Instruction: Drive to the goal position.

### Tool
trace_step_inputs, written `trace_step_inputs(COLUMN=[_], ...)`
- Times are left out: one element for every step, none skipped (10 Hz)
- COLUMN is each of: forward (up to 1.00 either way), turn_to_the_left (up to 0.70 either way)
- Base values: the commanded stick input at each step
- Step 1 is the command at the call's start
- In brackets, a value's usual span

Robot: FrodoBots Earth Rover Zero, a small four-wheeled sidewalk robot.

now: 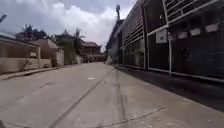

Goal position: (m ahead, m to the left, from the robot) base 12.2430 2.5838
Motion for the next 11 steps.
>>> trace_step_inputs(forward=[1.00, 1.00, 1.00, 1.00, 1.00, 1.00, 1.00, 1.00, 1.00, 1.00, 1.00], turn_to_the_left=[-0.03, -0.03, -0.03, -0.03, -0.03, -0.03, -0.02, -0.02, -0.02, 0.00, 0.00])
